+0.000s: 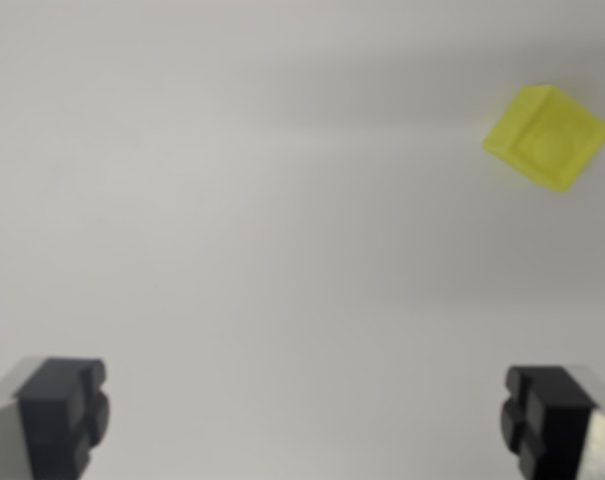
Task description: Pick yellow cube
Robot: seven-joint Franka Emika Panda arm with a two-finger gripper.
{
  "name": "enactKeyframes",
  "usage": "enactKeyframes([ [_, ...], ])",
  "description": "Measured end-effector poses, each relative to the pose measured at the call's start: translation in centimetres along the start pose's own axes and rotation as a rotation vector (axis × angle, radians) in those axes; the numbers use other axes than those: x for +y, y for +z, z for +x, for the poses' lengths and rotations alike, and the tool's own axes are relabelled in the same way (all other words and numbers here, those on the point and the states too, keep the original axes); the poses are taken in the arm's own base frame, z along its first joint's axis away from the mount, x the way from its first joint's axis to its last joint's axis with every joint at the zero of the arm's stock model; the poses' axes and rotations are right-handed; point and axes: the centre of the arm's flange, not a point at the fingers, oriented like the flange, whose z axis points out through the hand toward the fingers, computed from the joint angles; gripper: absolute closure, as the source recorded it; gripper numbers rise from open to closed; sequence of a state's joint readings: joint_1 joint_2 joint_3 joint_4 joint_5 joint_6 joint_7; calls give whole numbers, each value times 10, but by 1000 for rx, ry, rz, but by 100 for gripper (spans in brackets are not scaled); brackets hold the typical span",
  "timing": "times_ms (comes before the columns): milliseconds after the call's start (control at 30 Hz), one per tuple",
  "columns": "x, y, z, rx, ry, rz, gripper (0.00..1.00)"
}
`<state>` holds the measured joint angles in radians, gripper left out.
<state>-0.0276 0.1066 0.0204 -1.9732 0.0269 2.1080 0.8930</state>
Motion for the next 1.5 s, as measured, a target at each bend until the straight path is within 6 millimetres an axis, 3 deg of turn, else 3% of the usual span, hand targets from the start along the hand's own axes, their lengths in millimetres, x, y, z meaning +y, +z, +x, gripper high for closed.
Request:
enactKeyframes([
  [1500, 37, 110, 60, 5, 242, -16, 0],
])
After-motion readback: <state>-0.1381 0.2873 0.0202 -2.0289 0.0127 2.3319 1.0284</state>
